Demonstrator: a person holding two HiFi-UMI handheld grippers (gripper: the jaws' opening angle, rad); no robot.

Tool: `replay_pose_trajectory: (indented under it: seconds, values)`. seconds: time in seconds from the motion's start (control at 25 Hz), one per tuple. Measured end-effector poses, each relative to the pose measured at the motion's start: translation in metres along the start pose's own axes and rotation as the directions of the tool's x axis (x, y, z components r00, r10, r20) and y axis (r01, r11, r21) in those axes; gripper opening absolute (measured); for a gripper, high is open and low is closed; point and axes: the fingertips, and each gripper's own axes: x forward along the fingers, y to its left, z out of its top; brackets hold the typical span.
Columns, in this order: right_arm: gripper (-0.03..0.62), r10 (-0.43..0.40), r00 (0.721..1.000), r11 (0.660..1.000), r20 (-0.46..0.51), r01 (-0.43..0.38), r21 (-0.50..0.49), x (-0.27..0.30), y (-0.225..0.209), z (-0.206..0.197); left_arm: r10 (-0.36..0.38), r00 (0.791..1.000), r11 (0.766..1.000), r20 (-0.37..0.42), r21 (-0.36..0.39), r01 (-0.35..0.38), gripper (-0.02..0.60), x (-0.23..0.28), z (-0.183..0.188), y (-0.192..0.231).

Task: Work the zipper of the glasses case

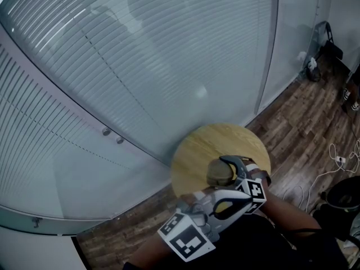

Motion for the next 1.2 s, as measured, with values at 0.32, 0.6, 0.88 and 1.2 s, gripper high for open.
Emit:
replay_pose_trajectory:
  seconds: [0.32, 0.6, 0.88, 1.2]
  values:
    - [0.279, 0.071, 0.996, 0.996, 0.049, -0.074, 0.058, -0.001, 0.017, -0.004, 0.136, 0.985, 0.986, 0.106, 0.085, -0.145, 0.008, -0.047, 0.02, 0.035]
    - [0.28, 0.053, 0.99, 0.985, 0.128, -0.073, 0.158, -0.018, -0.005, 0.005, 0.218, 0.974, 0.975, -0.06, 0.059, -0.215, 0.14, -0.076, -0.061, 0.076]
    - [0.281, 0.129, 0.965, 0.975, 0.23, -0.166, 0.149, -0.042, 0.002, 0.023, 0.121, 0.987, 0.992, -0.105, -0.009, -0.123, 0.309, -0.058, -0.088, 0.057]
    - [0.282, 0.229, 0.948, 0.97, 0.22, -0.24, 0.026, -0.046, 0.024, 0.035, 0.006, 0.996, 1.0, -0.084, 0.016, -0.005, 0.341, -0.048, -0.077, 0.043]
